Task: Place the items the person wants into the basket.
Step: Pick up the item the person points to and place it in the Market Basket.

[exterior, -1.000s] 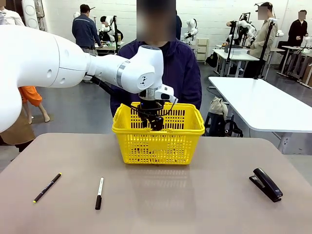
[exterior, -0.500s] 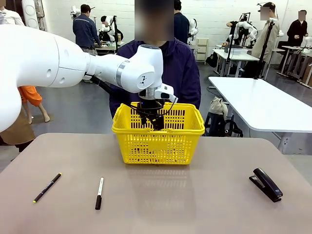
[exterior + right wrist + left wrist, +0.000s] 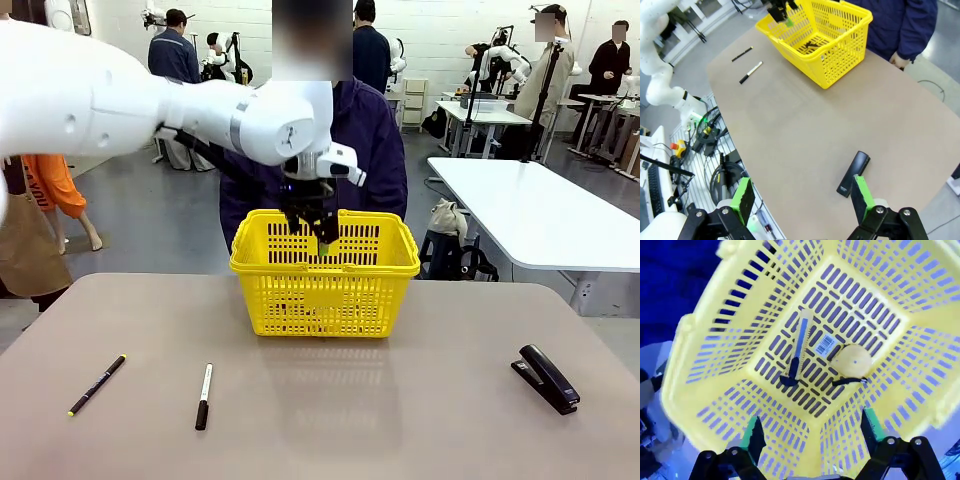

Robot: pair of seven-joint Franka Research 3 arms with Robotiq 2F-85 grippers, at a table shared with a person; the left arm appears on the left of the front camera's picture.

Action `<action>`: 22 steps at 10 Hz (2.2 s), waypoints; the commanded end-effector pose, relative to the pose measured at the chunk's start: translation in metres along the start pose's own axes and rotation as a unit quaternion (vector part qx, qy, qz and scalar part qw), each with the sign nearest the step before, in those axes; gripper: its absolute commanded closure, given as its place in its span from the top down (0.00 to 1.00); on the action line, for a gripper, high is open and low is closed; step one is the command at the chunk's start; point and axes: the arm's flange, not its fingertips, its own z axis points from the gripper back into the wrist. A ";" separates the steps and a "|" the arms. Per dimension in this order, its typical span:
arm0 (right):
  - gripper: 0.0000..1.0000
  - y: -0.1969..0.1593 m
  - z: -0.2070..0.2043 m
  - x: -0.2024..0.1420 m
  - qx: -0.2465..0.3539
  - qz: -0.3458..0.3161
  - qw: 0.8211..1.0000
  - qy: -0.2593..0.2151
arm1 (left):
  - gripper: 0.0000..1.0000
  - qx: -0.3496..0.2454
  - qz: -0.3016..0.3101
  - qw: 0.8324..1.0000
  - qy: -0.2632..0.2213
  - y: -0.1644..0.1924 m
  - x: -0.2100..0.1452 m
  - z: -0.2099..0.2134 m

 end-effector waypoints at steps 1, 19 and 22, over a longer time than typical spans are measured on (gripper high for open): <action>1.00 -0.001 0.000 0.001 0.003 -0.001 1.000 -0.006 | 1.00 -0.013 0.038 0.999 -0.014 -0.018 -0.044 0.056; 1.00 -0.001 0.000 0.001 0.003 -0.001 1.000 -0.006 | 1.00 -0.011 0.088 0.996 0.004 -0.070 -0.177 0.130; 1.00 -0.001 0.000 0.001 0.003 -0.001 1.000 -0.006 | 1.00 -0.011 0.088 0.996 0.004 -0.070 -0.177 0.130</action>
